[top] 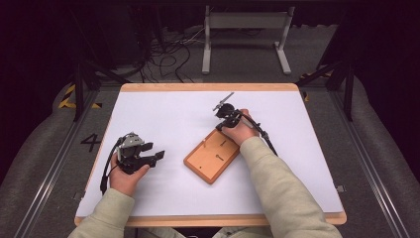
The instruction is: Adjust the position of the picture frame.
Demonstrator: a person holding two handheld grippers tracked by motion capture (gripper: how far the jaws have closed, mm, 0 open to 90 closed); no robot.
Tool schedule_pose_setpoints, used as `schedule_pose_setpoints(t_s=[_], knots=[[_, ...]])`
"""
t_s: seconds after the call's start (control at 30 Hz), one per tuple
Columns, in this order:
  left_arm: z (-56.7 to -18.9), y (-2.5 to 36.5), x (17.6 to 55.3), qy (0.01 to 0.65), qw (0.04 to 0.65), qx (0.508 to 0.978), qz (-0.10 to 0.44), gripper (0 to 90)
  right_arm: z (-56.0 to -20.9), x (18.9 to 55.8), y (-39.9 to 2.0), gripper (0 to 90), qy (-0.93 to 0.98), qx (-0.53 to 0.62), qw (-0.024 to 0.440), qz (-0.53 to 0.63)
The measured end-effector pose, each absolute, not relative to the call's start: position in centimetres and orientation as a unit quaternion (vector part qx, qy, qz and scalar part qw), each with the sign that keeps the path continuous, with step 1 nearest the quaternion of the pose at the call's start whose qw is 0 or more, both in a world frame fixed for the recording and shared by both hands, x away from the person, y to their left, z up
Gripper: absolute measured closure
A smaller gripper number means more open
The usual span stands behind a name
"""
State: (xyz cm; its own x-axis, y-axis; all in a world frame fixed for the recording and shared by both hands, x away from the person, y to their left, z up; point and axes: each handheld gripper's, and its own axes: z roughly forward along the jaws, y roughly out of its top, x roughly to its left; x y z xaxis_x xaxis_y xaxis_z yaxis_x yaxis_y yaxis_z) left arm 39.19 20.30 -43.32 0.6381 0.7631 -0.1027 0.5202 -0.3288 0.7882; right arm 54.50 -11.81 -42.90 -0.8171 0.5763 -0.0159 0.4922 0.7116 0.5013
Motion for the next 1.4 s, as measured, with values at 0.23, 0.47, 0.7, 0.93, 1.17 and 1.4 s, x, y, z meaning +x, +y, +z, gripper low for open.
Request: schedule_pose_setpoints(t_s=[0.23,0.47,0.7,0.93,1.17,1.4], knots=[[-44.4,18.6,38.1,0.341,0.400,0.848,0.072,71.9,-43.1,52.2,-9.0,90.0,0.928,0.230,0.078,0.284],[-45.3,16.6,37.8,0.313,0.356,0.880,0.027,87.9,-40.5,49.6,-12.3,90.0,0.906,0.246,0.118,0.323],[-45.6,15.5,37.8,0.300,0.350,0.888,-0.005,90.0,-39.2,46.2,-16.4,90.0,0.895,0.260,0.114,0.344],[-45.7,13.3,37.1,0.262,0.357,0.896,-0.040,90.0,-38.9,42.5,-19.9,90.0,0.882,0.279,0.122,0.361],[-46.0,10.3,36.0,0.204,0.361,0.906,-0.086,90.0,-38.4,39.1,-21.7,90.0,0.867,0.293,0.125,0.384],[-46.0,6.3,35.1,0.160,0.359,0.914,-0.102,90.0,-37.3,37.1,-22.8,90.0,0.860,0.296,0.137,0.391]])
